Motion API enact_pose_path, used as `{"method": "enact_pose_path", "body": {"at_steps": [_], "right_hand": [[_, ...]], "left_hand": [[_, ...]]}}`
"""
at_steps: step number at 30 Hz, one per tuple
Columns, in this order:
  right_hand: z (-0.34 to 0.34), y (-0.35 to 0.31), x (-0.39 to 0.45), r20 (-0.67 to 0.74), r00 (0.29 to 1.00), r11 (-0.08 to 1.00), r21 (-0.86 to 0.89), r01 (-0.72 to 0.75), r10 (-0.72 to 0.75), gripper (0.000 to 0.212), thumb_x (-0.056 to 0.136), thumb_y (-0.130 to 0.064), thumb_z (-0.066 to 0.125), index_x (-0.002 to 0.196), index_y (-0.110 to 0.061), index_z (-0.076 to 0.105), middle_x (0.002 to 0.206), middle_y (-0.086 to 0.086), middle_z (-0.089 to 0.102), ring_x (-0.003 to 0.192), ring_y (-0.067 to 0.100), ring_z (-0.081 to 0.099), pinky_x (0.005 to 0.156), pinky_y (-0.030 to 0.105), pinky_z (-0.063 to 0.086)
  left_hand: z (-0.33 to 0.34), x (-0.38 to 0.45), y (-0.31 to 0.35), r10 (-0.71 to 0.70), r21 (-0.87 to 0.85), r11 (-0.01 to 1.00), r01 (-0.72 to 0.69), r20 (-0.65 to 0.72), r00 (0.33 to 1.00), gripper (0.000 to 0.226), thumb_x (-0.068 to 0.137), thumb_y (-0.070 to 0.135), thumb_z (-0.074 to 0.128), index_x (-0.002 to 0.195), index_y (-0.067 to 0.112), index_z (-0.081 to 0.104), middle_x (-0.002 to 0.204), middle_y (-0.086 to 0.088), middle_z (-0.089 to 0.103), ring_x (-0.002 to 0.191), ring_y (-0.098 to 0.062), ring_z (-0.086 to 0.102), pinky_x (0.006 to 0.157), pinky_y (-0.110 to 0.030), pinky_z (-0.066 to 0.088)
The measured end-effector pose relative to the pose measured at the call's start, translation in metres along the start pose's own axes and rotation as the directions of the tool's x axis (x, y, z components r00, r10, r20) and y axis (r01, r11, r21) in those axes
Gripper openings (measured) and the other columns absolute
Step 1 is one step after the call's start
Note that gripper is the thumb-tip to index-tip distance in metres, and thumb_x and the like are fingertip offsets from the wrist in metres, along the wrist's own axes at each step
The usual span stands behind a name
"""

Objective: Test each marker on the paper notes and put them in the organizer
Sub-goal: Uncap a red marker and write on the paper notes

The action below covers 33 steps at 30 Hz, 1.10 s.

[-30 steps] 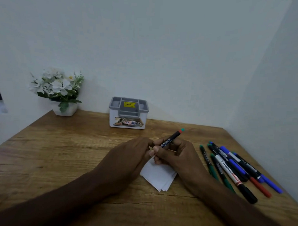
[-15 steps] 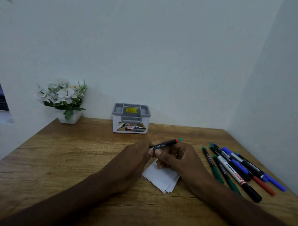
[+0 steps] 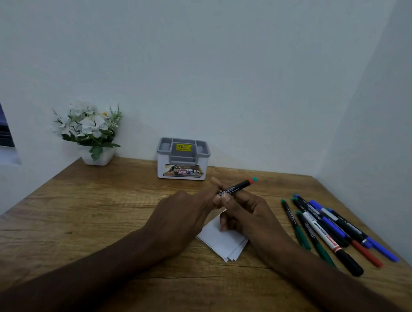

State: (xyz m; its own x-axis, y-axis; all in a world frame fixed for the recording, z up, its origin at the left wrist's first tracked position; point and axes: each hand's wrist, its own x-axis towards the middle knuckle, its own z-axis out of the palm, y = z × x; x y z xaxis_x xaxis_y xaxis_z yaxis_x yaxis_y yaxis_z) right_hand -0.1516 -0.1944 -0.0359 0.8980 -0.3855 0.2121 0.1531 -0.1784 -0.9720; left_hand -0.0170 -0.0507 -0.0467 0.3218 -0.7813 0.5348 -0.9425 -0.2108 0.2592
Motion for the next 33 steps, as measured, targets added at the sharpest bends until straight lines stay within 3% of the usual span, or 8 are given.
{"method": "enact_pose_path", "body": {"at_steps": [4, 8, 13, 19, 26, 29, 30, 33], "right_hand": [[0.003, 0.001, 0.001, 0.002, 1.0, 0.999, 0.044, 0.021, -0.021, 0.033, 0.094, -0.052, 0.068, 0.121, -0.037, 0.081, 0.092, 0.018, 0.076, 0.075, 0.019, 0.068, 0.076, 0.035, 0.059], [0.0, -0.001, 0.006, -0.109, 0.993, 0.964, 0.267, -0.016, 0.046, 0.037, 0.09, -0.045, 0.071, 0.118, -0.025, 0.083, 0.102, 0.014, 0.075, 0.074, 0.015, 0.071, 0.068, 0.027, 0.062], [-0.006, 0.003, 0.012, -0.159, 0.959, 0.885, 0.443, -0.142, 0.233, 0.028, 0.105, -0.028, 0.06, 0.101, -0.004, 0.072, 0.083, 0.015, 0.077, 0.063, 0.017, 0.075, 0.061, 0.029, 0.066], [-0.013, 0.001, 0.01, -0.077, 0.98, 0.942, 0.296, -0.155, 0.185, 0.039, 0.078, -0.019, 0.081, 0.115, -0.006, 0.075, 0.081, 0.011, 0.077, 0.068, 0.015, 0.073, 0.065, 0.024, 0.064], [0.004, 0.0, 0.002, 0.012, 0.994, 0.994, 0.01, -0.11, 0.11, 0.037, 0.079, -0.05, 0.079, 0.096, -0.018, 0.084, 0.085, 0.012, 0.081, 0.072, 0.018, 0.074, 0.073, 0.025, 0.063], [0.004, 0.0, 0.0, 0.05, 0.99, 0.991, 0.025, -0.134, 0.132, 0.022, 0.085, -0.035, 0.082, 0.092, -0.014, 0.083, 0.087, 0.015, 0.081, 0.075, 0.021, 0.076, 0.076, 0.027, 0.064], [0.003, -0.001, 0.0, 0.071, 0.988, 0.99, 0.0, -0.138, 0.137, 0.008, 0.091, -0.024, 0.081, 0.091, -0.016, 0.083, 0.087, 0.015, 0.082, 0.077, 0.021, 0.077, 0.077, 0.028, 0.065], [0.001, -0.002, 0.0, 0.095, 0.989, 0.98, -0.176, -0.096, 0.114, 0.009, 0.089, -0.012, 0.079, 0.089, -0.02, 0.082, 0.093, 0.009, 0.084, 0.086, 0.019, 0.081, 0.088, 0.035, 0.064]], "left_hand": [[-0.006, -0.002, -0.003, 0.011, -0.003, 1.0, -0.011, -0.041, 0.999, 0.048, 0.106, 0.069, 0.01, 0.136, 0.051, 0.042, 0.072, 0.015, 0.062, 0.059, -0.001, 0.057, 0.05, -0.027, 0.044], [-0.015, -0.001, -0.019, -0.076, -0.089, 0.994, 0.071, -0.06, 0.995, 0.054, 0.097, 0.082, 0.019, 0.129, 0.047, 0.044, 0.065, 0.012, 0.058, 0.071, -0.005, 0.061, 0.048, -0.022, 0.038], [-0.023, 0.0, -0.037, 0.098, -0.034, 0.995, -0.092, 0.305, 0.947, 0.043, 0.097, 0.07, 0.044, 0.138, 0.06, 0.041, 0.068, 0.009, 0.056, 0.068, -0.008, 0.058, 0.06, -0.031, 0.049], [-0.022, 0.002, -0.045, 0.195, -0.032, 0.98, -0.197, 0.354, 0.915, 0.049, 0.093, 0.072, 0.051, 0.141, 0.065, 0.043, 0.064, 0.009, 0.052, 0.064, -0.008, 0.054, 0.054, -0.026, 0.037], [-0.016, 0.0, -0.051, 0.172, -0.039, 0.985, -0.168, 0.31, 0.935, 0.049, 0.09, 0.072, 0.057, 0.136, 0.054, 0.054, 0.063, 0.012, 0.055, 0.065, -0.005, 0.057, 0.052, -0.023, 0.032], [-0.016, -0.001, -0.053, 0.146, -0.072, 0.989, -0.129, 0.349, 0.925, 0.056, 0.091, 0.065, 0.049, 0.145, 0.055, 0.045, 0.072, 0.024, 0.057, 0.071, 0.004, 0.056, 0.058, -0.023, 0.031], [-0.017, 0.0, -0.054, 0.146, -0.075, 0.989, -0.128, 0.356, 0.923, 0.06, 0.09, 0.064, 0.049, 0.148, 0.057, 0.039, 0.072, 0.022, 0.057, 0.072, 0.003, 0.056, 0.059, -0.023, 0.032], [-0.021, 0.005, -0.056, 0.156, -0.089, 0.987, -0.132, 0.388, 0.908, 0.056, 0.091, 0.053, 0.058, 0.146, 0.055, 0.044, 0.067, 0.014, 0.055, 0.069, -0.001, 0.056, 0.059, -0.024, 0.036]]}}
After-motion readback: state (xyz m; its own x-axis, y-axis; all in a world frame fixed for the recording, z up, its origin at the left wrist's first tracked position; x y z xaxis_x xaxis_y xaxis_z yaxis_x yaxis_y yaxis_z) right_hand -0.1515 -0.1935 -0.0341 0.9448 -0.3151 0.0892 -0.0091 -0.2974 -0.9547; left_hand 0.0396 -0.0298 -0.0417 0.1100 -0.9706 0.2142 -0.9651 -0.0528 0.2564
